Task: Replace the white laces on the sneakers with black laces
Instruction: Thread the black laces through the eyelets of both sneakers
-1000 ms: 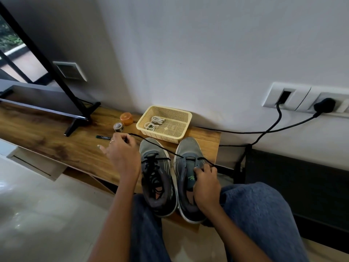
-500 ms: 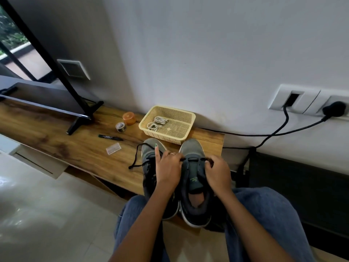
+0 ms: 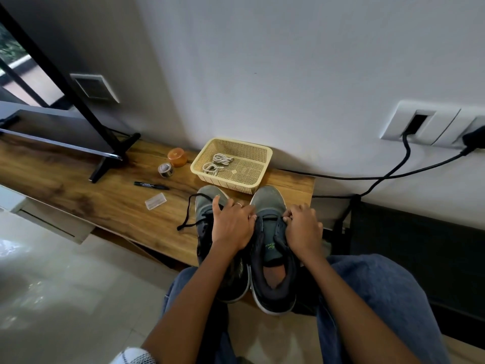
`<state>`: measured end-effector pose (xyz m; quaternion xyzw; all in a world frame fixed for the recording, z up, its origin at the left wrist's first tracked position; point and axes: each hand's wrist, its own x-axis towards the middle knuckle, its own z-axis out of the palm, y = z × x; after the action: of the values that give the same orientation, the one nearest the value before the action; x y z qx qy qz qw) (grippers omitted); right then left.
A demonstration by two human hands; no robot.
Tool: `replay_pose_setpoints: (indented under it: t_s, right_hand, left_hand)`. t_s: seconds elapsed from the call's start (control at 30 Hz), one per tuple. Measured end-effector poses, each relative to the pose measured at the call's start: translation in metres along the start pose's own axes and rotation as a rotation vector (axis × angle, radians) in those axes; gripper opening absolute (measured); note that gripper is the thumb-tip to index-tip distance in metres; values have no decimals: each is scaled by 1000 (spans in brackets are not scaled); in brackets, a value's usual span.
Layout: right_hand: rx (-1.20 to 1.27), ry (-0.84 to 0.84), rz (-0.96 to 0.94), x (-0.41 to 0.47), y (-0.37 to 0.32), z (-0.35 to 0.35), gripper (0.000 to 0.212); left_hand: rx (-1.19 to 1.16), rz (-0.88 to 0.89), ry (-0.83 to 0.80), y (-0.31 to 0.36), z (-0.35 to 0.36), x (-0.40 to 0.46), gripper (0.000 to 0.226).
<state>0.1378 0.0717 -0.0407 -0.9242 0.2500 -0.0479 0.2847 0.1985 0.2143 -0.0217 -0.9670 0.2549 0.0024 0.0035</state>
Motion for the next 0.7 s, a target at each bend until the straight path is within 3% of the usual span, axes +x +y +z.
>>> replay_pose_setpoints:
  t_s: [0.2, 0.5, 0.6, 0.7]
  right_hand:
    - [-6, -26, 43, -5, -5, 1, 14]
    - [28, -8, 92, -8, -7, 4, 15]
    - [50, -22, 92, -6, -5, 5, 14]
    - [65, -37, 62, -3, -2, 3, 10]
  left_hand:
    - [-327, -117, -216, -3, -1, 10, 32]
    - [-710, -301, -403, -6, -2, 20, 29]
    - [-687, -298, -351, -5, 1, 20, 32]
    - [-601, -248, -197, -6, 4, 13, 36]
